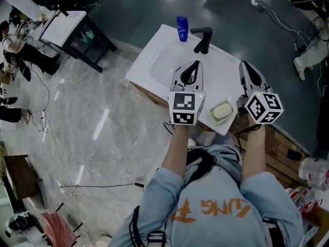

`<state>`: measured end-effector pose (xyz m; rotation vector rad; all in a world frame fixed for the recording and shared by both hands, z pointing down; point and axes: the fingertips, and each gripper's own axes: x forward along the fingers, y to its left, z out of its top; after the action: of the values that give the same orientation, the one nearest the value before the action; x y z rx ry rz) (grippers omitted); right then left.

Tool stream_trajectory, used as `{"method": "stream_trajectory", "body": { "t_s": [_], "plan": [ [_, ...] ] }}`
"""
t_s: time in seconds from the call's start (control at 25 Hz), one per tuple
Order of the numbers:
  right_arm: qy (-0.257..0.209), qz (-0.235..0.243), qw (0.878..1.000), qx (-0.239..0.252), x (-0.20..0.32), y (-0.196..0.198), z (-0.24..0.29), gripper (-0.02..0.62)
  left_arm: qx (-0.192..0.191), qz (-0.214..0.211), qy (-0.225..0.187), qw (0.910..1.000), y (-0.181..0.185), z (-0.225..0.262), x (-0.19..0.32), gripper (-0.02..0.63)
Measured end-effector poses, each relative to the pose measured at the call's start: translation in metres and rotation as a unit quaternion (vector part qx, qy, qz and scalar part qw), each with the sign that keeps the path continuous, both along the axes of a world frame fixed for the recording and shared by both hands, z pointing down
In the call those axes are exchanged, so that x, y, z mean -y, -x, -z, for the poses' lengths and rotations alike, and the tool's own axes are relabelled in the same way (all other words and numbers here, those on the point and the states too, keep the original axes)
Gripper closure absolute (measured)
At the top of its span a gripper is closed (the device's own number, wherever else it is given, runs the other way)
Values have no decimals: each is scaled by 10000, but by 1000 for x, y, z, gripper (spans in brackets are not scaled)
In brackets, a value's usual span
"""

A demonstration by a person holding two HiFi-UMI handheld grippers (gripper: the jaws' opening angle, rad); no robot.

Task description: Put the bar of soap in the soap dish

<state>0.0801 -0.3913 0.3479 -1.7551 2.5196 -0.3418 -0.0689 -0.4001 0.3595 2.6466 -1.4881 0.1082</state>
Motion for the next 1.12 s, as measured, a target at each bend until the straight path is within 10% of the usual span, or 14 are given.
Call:
{"method": "stream_trajectory", "body": {
  "t_s": [0.44, 1.12],
  "plan": [
    [-931, -451, 9934, -495, 10, -7, 75, 568, 15, 155, -881, 9960, 1, 74, 15, 583],
    [-1118, -575, 9895, -716, 26, 3, 81, 566, 42, 242, -888, 9957, 15, 70, 24, 583]
  ]
}}
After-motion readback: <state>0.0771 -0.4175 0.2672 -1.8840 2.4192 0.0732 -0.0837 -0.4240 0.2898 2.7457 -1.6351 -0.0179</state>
